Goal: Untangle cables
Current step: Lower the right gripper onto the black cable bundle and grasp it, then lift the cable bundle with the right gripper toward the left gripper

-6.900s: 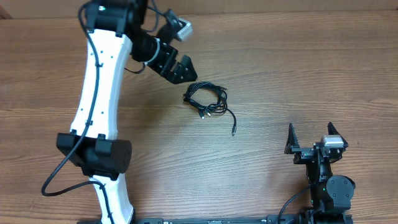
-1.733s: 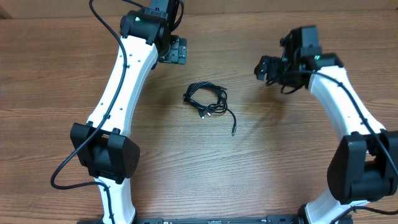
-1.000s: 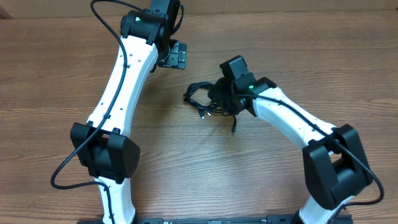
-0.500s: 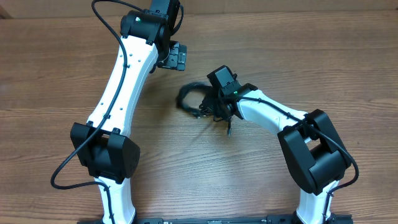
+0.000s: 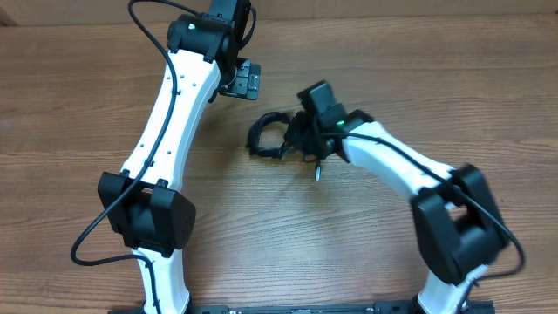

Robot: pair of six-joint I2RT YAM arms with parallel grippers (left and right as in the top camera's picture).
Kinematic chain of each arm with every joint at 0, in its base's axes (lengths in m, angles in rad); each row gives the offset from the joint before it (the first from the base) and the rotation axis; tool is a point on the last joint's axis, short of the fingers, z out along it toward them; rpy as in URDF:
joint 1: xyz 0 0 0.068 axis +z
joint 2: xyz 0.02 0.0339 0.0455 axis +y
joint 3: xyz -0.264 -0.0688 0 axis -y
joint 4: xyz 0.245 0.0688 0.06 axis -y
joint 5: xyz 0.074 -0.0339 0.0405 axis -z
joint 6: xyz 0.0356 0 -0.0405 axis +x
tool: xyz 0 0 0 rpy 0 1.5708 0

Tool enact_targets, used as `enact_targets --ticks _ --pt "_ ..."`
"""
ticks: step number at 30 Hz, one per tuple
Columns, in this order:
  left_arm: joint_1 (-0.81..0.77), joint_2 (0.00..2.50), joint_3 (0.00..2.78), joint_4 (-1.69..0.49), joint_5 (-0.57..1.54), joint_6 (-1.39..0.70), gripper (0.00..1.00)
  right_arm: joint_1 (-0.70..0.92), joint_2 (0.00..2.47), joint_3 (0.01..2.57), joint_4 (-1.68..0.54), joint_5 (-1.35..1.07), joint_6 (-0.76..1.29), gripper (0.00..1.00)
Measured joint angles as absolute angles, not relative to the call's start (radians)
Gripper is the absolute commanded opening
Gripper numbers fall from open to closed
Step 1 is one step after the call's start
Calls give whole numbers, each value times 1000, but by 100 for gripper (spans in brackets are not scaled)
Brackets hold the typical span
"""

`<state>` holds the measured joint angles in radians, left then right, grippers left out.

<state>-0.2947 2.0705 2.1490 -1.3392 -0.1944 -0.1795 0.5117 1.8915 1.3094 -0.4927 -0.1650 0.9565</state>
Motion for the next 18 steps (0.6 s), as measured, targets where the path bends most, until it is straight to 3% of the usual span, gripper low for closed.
enact_targets --ticks 10,18 --pt "-273 2070 2149 -1339 -166 -179 100 478 1785 1346 -561 -69 836 4" --pt "-275 2070 2149 -1316 260 -147 100 419 1785 1394 -596 -72 757 4"
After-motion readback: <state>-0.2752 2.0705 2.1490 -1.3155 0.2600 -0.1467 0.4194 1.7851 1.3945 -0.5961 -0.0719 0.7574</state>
